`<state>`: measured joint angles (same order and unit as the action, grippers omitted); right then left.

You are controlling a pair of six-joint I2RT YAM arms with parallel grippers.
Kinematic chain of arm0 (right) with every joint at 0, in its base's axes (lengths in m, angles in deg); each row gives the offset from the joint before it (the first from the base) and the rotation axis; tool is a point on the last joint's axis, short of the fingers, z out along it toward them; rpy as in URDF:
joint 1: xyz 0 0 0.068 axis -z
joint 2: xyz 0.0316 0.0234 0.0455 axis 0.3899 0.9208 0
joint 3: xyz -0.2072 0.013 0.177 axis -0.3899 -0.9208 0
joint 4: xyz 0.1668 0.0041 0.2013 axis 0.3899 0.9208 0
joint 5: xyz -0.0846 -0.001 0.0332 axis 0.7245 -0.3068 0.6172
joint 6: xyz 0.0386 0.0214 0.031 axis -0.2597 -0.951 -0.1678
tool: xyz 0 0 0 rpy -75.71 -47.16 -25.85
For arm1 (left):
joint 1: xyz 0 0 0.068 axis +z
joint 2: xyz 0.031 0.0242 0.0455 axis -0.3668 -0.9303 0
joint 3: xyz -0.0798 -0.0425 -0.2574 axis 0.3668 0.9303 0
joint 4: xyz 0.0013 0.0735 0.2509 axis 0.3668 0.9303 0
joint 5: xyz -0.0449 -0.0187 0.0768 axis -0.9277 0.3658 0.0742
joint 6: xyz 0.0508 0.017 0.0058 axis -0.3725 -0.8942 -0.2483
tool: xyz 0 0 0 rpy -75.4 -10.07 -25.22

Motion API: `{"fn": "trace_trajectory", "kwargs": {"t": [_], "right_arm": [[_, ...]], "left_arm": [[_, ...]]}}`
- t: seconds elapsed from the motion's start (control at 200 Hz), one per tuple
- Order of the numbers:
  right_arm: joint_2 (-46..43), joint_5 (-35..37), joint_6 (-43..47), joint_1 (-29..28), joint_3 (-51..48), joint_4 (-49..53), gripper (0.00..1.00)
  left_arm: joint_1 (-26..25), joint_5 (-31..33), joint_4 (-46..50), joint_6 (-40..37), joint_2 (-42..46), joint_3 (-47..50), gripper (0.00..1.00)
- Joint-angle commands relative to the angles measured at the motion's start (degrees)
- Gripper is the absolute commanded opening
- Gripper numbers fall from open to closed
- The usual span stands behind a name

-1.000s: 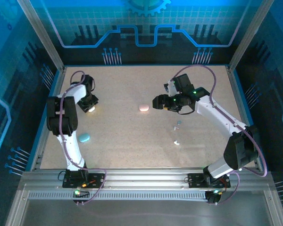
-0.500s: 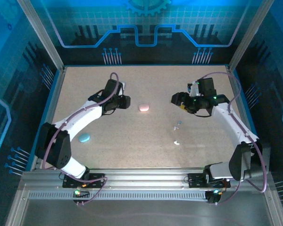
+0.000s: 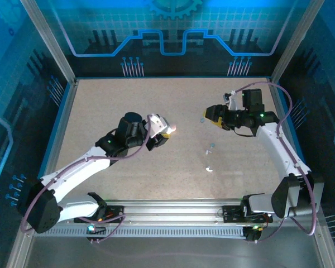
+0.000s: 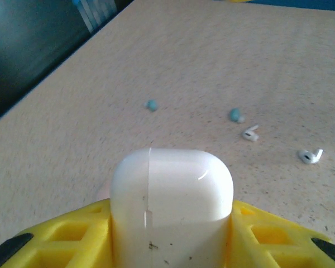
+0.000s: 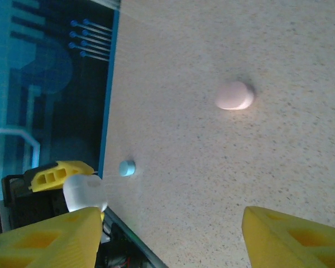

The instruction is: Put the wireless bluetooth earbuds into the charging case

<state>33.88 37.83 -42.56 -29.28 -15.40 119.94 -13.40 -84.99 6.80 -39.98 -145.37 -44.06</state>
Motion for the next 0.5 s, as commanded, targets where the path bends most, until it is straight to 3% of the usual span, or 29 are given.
{"fn": "trace_trajectory", "kwargs": {"t": [0.0,0.495], "right_arm": [[-0.8,-4.2,4.7,-3.1,3.5,1.5,0.66],[6.6,-3.2,13.0,-18.5,10.7,6.0,0.59]], "left_arm": [[-1.8,-3.6,-2.7,-10.4,1.0,-0.6,0.44],[-3.9,-1.8,-2.0,-11.4,0.3,-3.0,0.44]]}}
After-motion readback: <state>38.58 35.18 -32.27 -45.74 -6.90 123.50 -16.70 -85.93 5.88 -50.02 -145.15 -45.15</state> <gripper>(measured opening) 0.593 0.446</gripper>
